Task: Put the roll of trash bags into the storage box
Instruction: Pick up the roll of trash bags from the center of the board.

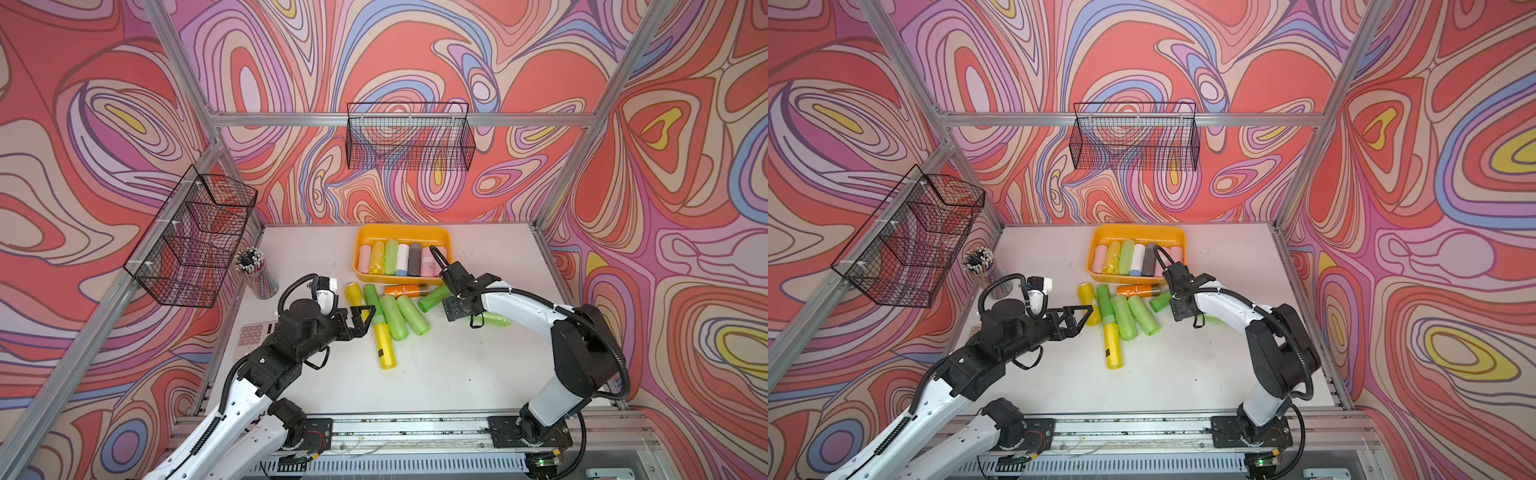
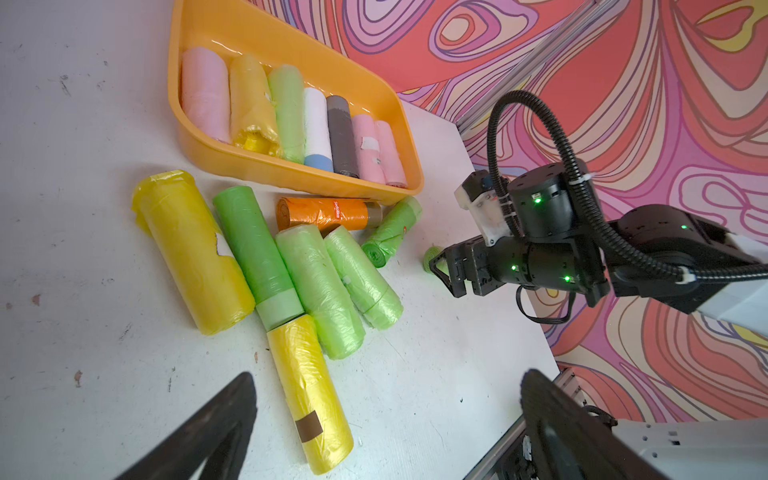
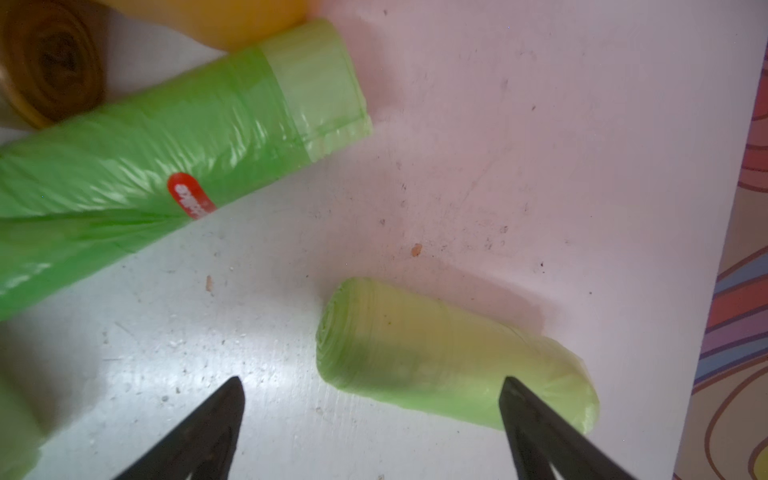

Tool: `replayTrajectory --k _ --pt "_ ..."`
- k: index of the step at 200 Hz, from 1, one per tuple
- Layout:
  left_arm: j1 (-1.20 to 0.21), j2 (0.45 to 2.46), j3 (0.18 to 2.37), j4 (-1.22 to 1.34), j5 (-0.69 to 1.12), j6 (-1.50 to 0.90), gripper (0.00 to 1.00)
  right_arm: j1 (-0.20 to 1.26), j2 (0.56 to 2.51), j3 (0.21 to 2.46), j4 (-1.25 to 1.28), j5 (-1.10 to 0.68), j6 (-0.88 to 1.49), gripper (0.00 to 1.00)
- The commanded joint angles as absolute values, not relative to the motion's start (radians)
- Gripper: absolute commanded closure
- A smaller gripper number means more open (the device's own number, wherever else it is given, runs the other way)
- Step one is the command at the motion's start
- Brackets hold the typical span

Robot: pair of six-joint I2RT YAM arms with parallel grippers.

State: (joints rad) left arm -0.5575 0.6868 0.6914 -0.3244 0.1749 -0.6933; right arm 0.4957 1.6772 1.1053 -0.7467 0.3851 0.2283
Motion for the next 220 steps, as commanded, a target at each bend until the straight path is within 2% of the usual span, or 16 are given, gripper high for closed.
replayTrajectory --k 1,220 --pt "-0.561 0.659 0.674 -0.343 0.158 -0.719 0.0 0.471 1.704 1.082 -0.729 0.385 0.219 0.02" --pt "-0.561 0.661 0.669 -0.371 0.159 -0.724 0.0 0.399 1.792 1.074 -0.688 0.373 0.214 0.02"
